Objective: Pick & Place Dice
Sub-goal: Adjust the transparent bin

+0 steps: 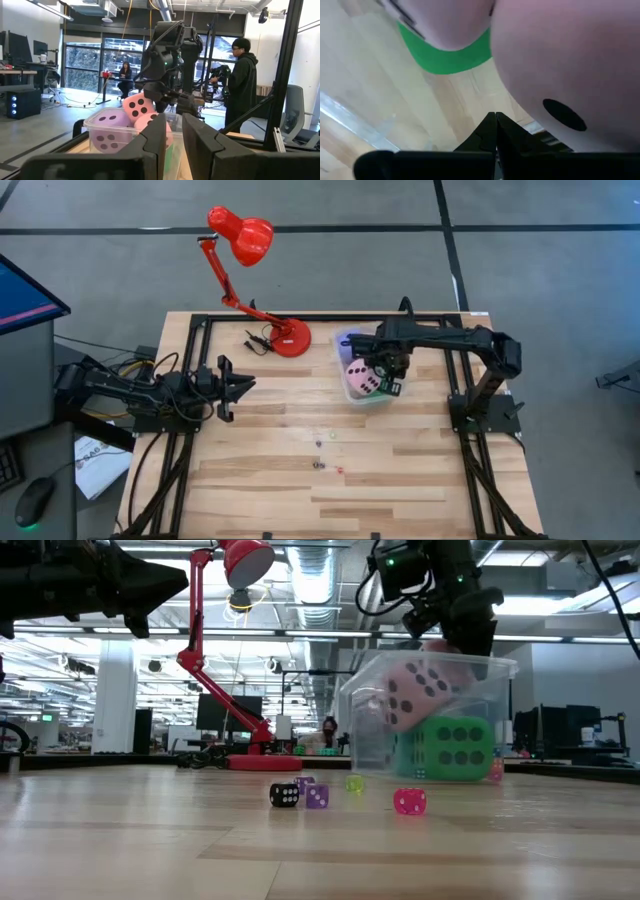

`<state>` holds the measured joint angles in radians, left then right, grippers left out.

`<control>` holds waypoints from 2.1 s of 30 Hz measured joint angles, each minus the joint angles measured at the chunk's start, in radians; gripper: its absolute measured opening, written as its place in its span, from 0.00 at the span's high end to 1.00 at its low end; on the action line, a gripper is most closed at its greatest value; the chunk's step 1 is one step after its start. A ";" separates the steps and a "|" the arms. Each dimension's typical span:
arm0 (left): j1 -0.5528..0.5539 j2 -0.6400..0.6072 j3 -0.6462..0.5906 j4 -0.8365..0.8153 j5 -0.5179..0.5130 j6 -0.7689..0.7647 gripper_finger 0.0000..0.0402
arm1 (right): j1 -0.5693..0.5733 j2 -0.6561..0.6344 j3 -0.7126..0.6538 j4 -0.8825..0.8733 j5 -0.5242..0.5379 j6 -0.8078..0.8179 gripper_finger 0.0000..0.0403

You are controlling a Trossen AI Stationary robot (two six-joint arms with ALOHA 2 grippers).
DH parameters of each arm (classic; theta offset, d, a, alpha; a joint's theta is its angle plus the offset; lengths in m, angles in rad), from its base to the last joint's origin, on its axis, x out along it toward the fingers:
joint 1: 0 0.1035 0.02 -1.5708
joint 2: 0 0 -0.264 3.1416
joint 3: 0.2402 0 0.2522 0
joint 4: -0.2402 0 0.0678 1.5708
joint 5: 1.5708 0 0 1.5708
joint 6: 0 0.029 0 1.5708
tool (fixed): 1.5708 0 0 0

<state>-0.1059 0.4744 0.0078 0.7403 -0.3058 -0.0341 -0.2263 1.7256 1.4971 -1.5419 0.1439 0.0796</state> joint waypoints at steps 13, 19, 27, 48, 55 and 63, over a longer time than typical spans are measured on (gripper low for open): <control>0.000 0.000 0.000 0.000 0.000 0.000 0.87 | -0.068 -0.002 -0.038 -0.032 0.100 0.053 1.00; 0.000 0.000 0.000 0.000 0.000 0.000 0.87 | -0.086 -0.002 -0.076 -0.031 0.105 0.044 1.00; 0.000 0.000 0.000 0.000 0.000 0.000 0.87 | -0.079 -0.083 -0.074 -0.030 0.090 0.016 1.00; 0.000 0.000 0.000 -0.008 0.000 0.000 0.87 | -0.067 -0.679 -0.360 0.554 0.128 -0.057 1.00; 0.000 0.000 0.000 -0.008 0.000 0.000 0.87 | -0.022 -0.871 -0.561 0.685 0.094 -0.025 1.00; 0.000 0.000 0.000 -0.008 0.000 0.000 0.87 | 0.098 -0.941 -0.689 0.618 -0.065 0.174 1.00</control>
<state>-0.1061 0.4744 0.0078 0.7322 -0.3058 -0.0341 -0.1283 0.7847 0.8083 -0.9237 0.0787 0.2536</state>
